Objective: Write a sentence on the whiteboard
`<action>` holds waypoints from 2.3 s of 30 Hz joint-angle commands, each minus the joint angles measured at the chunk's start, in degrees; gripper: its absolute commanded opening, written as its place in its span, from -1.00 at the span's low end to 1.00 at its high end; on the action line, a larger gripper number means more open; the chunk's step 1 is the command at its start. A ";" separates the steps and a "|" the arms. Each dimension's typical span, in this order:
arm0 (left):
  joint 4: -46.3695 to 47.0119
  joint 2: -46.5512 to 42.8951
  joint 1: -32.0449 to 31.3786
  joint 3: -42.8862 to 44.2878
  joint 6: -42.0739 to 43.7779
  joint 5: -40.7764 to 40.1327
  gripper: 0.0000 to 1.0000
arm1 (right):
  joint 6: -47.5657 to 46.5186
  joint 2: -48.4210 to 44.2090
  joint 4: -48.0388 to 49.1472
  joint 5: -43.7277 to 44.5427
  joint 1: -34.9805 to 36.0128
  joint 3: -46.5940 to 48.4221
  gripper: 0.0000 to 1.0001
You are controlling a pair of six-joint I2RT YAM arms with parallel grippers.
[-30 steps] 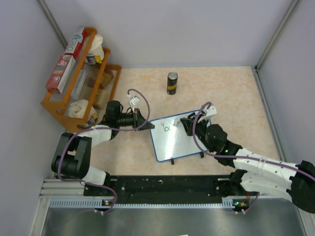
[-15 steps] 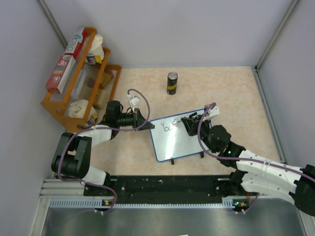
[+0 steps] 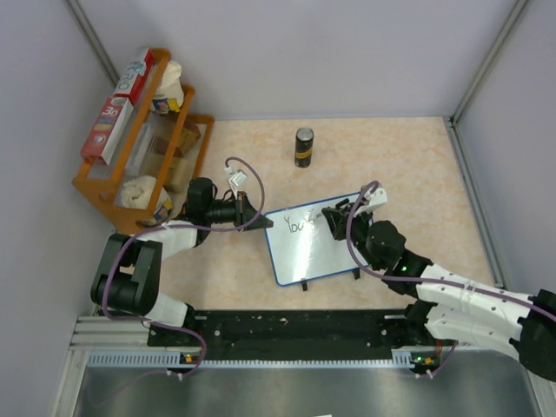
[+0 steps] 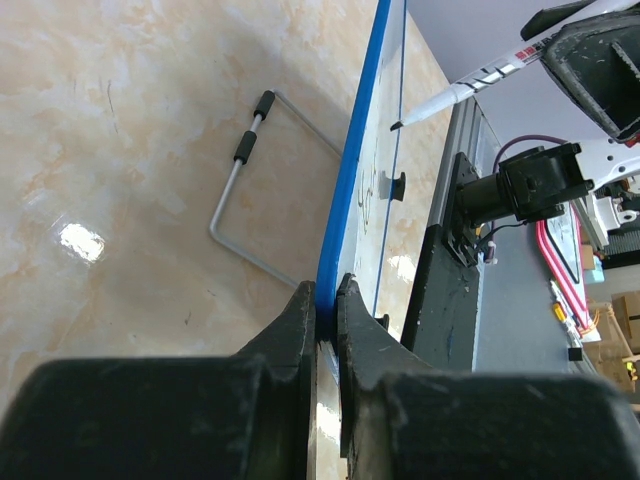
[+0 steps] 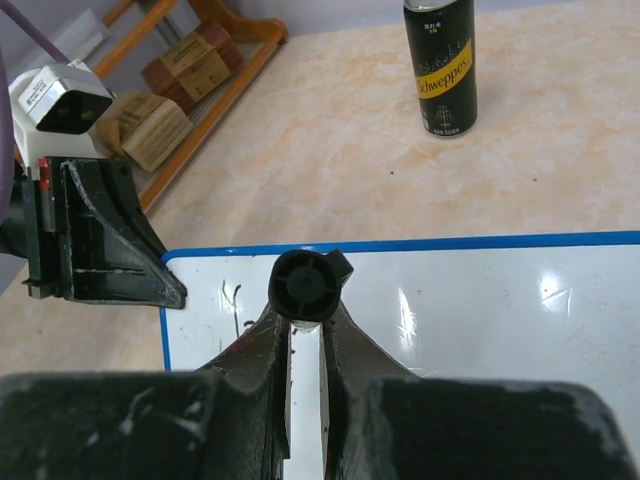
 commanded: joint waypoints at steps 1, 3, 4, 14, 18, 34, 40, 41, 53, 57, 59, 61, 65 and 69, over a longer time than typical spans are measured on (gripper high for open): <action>-4.22 1.93 -0.37 -1.03 6.61 -5.46 -1.00 | -0.53 0.99 1.01 1.67 -0.64 2.81 -1.00; -4.22 1.85 -0.37 -1.03 6.61 -5.46 -1.00 | -0.44 1.51 1.36 1.76 -0.64 2.63 -1.00; -4.22 1.93 -0.37 -1.03 6.61 -5.46 -1.00 | -0.35 1.87 1.62 1.67 -0.64 2.54 -1.00; -4.31 1.85 -0.37 -1.03 6.70 -5.46 -1.00 | 0.09 1.96 0.92 1.50 -0.73 1.05 -1.00; -4.31 1.85 -0.37 -1.03 6.70 -5.46 -1.00 | 0.44 1.17 0.04 1.23 -0.73 -0.18 -1.00; -4.39 1.76 -0.37 -1.03 6.79 -5.64 -1.00 | 1.32 -0.85 -1.36 -1.40 -0.73 -3.69 -1.00; -4.39 1.76 -0.37 -1.03 6.79 -5.64 -1.00 | 1.41 -0.86 -1.28 0.00 -0.73 -3.35 -1.00; -4.39 1.76 -0.37 -1.03 6.70 -5.64 -1.00 | 1.32 -0.86 -1.19 0.18 -0.64 -3.08 -1.00; -4.39 1.76 -0.37 -1.03 6.70 -5.64 -1.00 | 0.97 1.43 1.01 3.25 -0.82 0.52 -1.00; -4.39 1.85 -0.37 -1.03 6.70 -5.55 -1.00 | 0.97 1.43 1.27 4.13 -0.82 0.87 -1.00; -4.39 1.76 -0.37 -1.03 6.70 -5.64 -1.00 | 0.88 1.43 0.83 4.75 -0.90 1.22 -1.00; -4.39 1.76 -0.37 -1.03 6.70 -5.64 -1.00 | 0.71 1.43 0.48 5.27 -0.90 1.49 -1.00; -4.39 1.85 -0.37 -1.03 6.70 -5.64 -1.00 | 0.79 1.25 0.66 5.80 -1.25 1.58 -1.00; -4.39 1.85 -0.37 -1.03 6.70 -5.64 -1.00 | 0.79 1.52 0.57 5.54 -1.34 1.66 -1.00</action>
